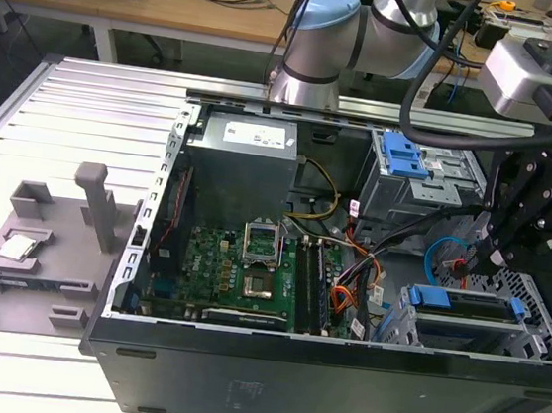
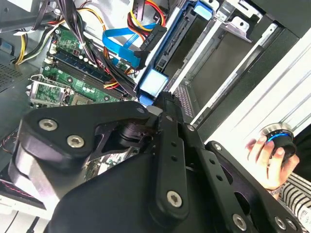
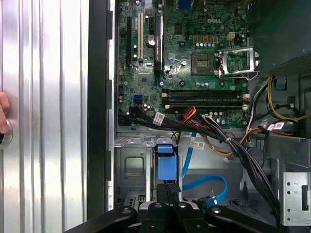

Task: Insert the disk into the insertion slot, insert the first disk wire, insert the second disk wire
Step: 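Insert the disk into the insertion slot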

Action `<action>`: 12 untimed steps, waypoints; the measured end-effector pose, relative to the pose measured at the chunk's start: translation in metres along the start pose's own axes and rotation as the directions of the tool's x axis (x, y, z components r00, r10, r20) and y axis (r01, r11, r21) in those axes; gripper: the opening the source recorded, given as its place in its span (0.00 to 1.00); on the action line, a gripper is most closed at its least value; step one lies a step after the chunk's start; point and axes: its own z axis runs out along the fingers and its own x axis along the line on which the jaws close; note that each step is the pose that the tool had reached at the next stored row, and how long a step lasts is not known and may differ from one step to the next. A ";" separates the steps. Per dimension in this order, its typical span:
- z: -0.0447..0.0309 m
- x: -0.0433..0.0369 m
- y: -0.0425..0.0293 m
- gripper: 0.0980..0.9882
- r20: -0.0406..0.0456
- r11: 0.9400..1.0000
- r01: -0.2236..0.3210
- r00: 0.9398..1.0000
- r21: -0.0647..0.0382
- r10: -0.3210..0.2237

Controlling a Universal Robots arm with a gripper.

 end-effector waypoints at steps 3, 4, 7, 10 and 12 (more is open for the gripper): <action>-0.0034 0.0000 0.0001 0.01 0.000 1.000 0.000 1.000 0.000 0.000; -0.0046 0.0000 0.0002 0.01 0.000 1.000 0.000 1.000 0.000 0.000; -0.0056 0.0000 0.0002 0.01 0.000 1.000 0.000 1.000 0.000 0.000; -0.0014 0.0000 0.0001 0.01 0.001 1.000 0.000 1.000 -0.001 0.000; 0.0049 0.0000 -0.0002 0.01 0.001 1.000 0.000 1.000 -0.001 0.000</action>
